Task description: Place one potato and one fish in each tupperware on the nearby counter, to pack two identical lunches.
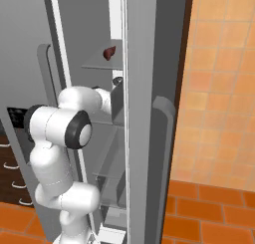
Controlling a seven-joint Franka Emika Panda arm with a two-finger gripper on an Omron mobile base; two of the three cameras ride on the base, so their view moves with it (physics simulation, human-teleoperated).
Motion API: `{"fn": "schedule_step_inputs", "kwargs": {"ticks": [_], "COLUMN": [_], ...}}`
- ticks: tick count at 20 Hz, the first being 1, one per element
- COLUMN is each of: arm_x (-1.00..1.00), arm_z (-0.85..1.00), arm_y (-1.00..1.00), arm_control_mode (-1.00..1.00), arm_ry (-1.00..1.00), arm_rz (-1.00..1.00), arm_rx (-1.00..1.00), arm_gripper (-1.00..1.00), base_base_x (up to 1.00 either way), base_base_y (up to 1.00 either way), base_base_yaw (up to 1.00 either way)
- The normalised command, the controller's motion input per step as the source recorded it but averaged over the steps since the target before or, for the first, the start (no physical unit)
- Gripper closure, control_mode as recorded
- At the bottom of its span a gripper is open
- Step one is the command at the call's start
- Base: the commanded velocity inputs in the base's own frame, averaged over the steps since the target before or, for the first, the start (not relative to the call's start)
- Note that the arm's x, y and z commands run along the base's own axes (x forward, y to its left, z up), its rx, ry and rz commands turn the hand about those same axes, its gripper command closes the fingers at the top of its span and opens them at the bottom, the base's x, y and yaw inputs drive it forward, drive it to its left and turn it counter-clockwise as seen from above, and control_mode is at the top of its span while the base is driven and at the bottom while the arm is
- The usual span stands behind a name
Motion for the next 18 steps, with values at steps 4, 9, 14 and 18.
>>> {"fn": "schedule_step_inputs", "kwargs": {"ticks": [4, 9, 14, 18], "arm_x": [0.37, 0.29, 0.34, 0.1], "arm_z": [-0.22, -0.2, -0.56, -0.3], "arm_y": [-0.07, -0.07, 0.08, 0.14], "arm_control_mode": [-1.0, -1.0, -1.0, -1.0], "arm_ry": [0.0, 0.0, 0.0, -0.01], "arm_rz": [0.01, 0.0, 0.0, 0.0], "arm_rx": [0.0, 0.0, -0.04, -0.03], "arm_gripper": [-1.0, -1.0, 1.0, 1.0], "base_base_x": [0.0, 0.0, 0.0, 0.0], "base_base_y": [0.0, 0.0, 0.0, 0.0], "base_base_yaw": [0.0, 0.0, 0.0, 0.0]}}
